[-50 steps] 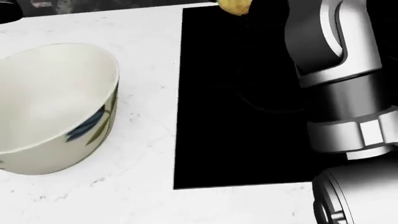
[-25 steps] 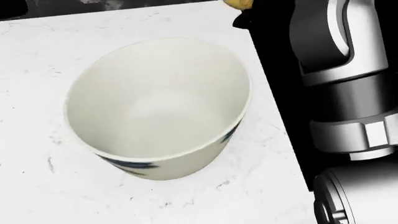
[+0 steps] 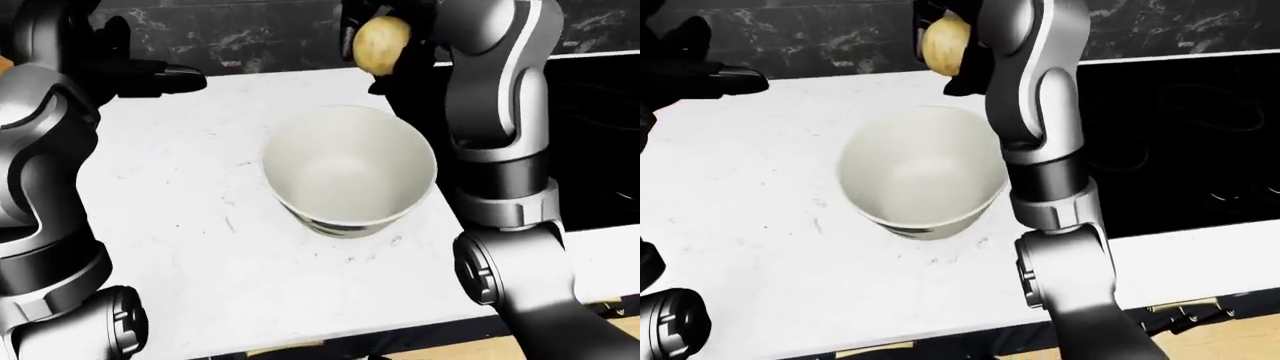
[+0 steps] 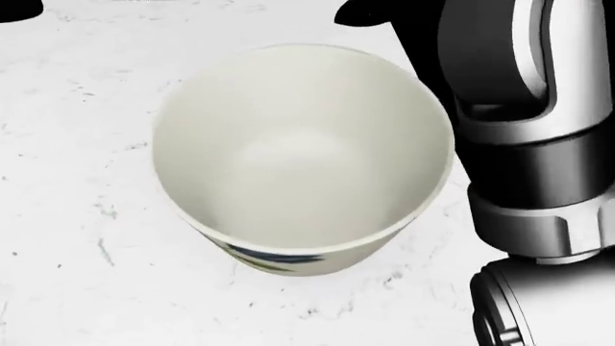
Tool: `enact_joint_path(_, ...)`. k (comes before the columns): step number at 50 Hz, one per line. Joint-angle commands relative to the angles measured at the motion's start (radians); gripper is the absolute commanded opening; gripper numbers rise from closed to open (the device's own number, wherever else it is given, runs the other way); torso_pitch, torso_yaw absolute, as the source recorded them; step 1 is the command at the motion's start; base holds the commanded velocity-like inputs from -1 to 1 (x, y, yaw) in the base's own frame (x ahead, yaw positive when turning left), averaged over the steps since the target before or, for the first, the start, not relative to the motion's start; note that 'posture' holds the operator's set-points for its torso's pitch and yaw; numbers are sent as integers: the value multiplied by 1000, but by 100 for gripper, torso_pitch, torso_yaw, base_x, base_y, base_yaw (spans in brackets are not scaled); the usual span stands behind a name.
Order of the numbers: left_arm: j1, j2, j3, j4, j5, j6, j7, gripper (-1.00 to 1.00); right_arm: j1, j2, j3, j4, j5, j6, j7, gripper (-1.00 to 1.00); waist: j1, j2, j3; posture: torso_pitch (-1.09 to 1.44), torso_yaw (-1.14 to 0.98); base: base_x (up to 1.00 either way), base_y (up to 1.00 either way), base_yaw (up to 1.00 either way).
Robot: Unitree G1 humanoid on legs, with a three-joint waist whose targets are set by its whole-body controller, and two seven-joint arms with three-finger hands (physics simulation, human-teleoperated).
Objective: Pick the potato from the pan and place it in the bowl.
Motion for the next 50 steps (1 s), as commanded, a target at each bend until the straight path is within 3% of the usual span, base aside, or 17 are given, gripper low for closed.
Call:
enact_joint_path(1,-38,10,4,-20,0,-32,0,100,-35,-10,-18,-60,-23,5,25,-100,-4,10,-32,0,0,0,0,0)
enact_joint_path(3,-33,4,2,-24,1,-32,2,100,-20,0,-6,-138,-48,29,96,-100,3,-7,-32,0,0,0,0,0)
enact_joint_path(5,-38,3,1,-26,1,-27,3,100,-17,12,-4,-184,-65,41,145,-100,15,-43,-41,0,0,0,0,0)
enact_joint_path(6,-38,2,0,-26,1,-27,3,100,-11,19,-1,-206,-70,45,174,-100,14,-14,-33,0,0,0,0,0)
enact_joint_path(10,-45,4,0,-26,1,-23,2,100,10,57,10,-293,-87,47,270,-100,0,7,-42,0,0,0,0,0)
enact_joint_path(16,-49,12,9,-39,-6,-6,6,100,2,105,6,-330,-34,37,294,-100,-23,33,-43,0,0,0,0,0)
enact_joint_path(24,-23,24,26,-42,-18,-16,14,100,27,186,24,-375,4,89,217,-100,-39,41,-48,0,0,0,0,0)
enact_joint_path(27,-16,34,35,-52,-26,-9,19,100,33,250,21,-377,2,238,176,-100,-42,43,-50,0,0,0,0,0)
enact_joint_path(32,-11,52,47,-44,-37,-18,33,100,71,284,40,-400,57,370,125,-100,-44,42,-50,0,0,0,0,0)
enact_joint_path(38,-11,58,41,-37,-46,-24,44,100,106,289,75,-426,89,483,107,-100,-43,46,-51,0,0,0,0,0)
enact_joint_path(44,-16,56,34,-29,-48,-30,48,100,155,289,113,-472,70,546,165,-100,-43,51,-50,0,0,0,0,0)
enact_joint_path(47,-26,55,36,-46,-58,-10,57,100,165,296,117,-490,44,574,198,-100,-45,53,-50,0,0,0,0,0)
enact_joint_path(50,-32,54,40,-72,-74,12,71,100,161,300,92,-464,54,557,164,-100,-46,55,-49,0,0,0,0,0)
